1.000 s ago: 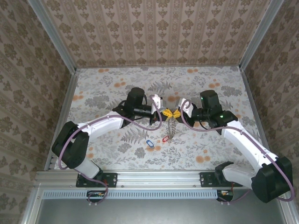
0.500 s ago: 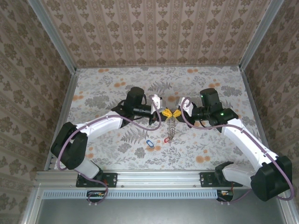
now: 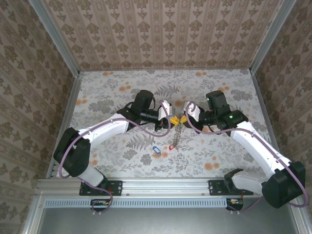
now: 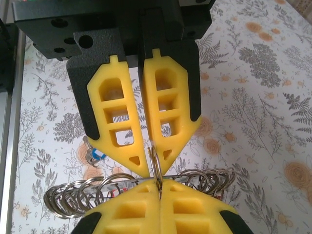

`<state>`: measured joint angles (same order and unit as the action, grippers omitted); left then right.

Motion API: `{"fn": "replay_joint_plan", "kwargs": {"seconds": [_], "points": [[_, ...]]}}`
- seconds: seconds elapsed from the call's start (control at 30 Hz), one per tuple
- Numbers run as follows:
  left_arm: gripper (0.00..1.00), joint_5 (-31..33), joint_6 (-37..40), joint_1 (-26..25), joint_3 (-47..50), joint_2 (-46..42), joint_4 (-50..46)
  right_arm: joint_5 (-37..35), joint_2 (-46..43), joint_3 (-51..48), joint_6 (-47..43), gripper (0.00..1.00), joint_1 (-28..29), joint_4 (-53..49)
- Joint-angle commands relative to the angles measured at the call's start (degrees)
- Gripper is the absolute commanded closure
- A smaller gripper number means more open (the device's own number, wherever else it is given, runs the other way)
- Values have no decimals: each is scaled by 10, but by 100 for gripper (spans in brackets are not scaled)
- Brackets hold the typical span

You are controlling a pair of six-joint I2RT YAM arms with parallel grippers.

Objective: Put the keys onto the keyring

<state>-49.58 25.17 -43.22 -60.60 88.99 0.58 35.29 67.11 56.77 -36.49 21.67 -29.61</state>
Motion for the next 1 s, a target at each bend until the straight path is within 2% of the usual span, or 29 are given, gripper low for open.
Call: {"fn": "replay_joint_plan", "kwargs": {"seconds": [0.0, 0.03, 0.17, 0.27, 0.33, 0.5, 0.73, 0.9, 0.97], "points": [[87, -12, 5, -7, -19, 4, 2, -25, 5, 33, -17, 100, 11, -9], [88, -12, 4, -7, -18, 3, 5, -30, 7, 35, -18, 100, 13, -26], [100, -5, 7, -8, -19, 4, 3, -42, 12, 46, -22, 100, 21, -41], [100, -3, 8, -8, -16, 1, 4, -39, 7, 46, -17, 100, 23, -40], [100, -7, 3, -8, -8, -4, 18, -39, -4, 28, -12, 96, 19, -20], [100, -52, -35, -5, 23, -17, 100, 28, -15, -22, 15, 87, -12, 46], [100, -96, -58, -3, 24, -17, 134, 82, -10, -42, 36, 82, -32, 81], [100, -107, -84, 1, 36, -16, 176, 97, -8, -50, 36, 83, -48, 81], [100, -108, -92, 3, 39, -16, 186, 96, -6, -47, 34, 90, -51, 73]]}}
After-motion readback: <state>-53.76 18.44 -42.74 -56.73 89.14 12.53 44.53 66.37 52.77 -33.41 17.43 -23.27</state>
